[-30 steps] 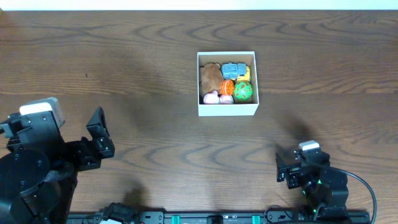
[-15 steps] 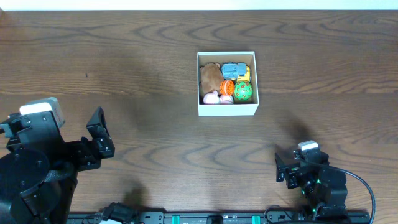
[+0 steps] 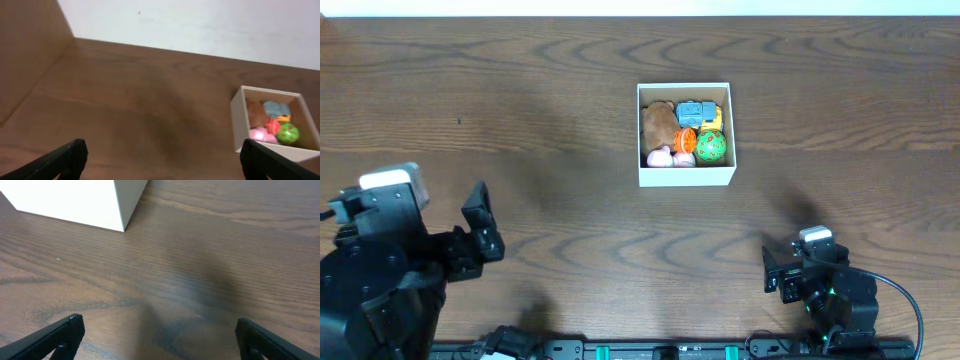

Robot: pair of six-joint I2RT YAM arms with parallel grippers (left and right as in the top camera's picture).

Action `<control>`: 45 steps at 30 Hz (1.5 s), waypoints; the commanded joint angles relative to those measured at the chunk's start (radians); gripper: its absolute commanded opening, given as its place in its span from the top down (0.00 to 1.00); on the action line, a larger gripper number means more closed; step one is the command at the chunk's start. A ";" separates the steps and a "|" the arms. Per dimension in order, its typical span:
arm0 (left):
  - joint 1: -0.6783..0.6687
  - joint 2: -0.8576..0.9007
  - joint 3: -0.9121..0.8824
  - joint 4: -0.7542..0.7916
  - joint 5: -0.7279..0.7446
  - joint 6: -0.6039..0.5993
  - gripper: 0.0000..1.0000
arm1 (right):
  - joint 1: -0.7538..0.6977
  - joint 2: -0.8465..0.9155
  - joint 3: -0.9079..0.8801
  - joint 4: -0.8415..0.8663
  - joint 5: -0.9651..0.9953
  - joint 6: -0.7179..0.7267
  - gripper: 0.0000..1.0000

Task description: Pack container

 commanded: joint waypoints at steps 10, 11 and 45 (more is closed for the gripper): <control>0.272 -0.200 -0.490 0.466 0.084 -0.014 0.02 | 0.002 -0.009 -0.011 0.004 0.003 0.011 0.01; 0.280 -0.231 -0.555 0.527 0.093 -0.014 0.02 | 0.002 -0.009 -0.011 0.004 0.003 0.011 0.01; 0.294 -0.743 -1.491 0.980 0.169 -0.055 0.02 | 0.002 -0.009 -0.011 0.004 0.003 0.011 0.01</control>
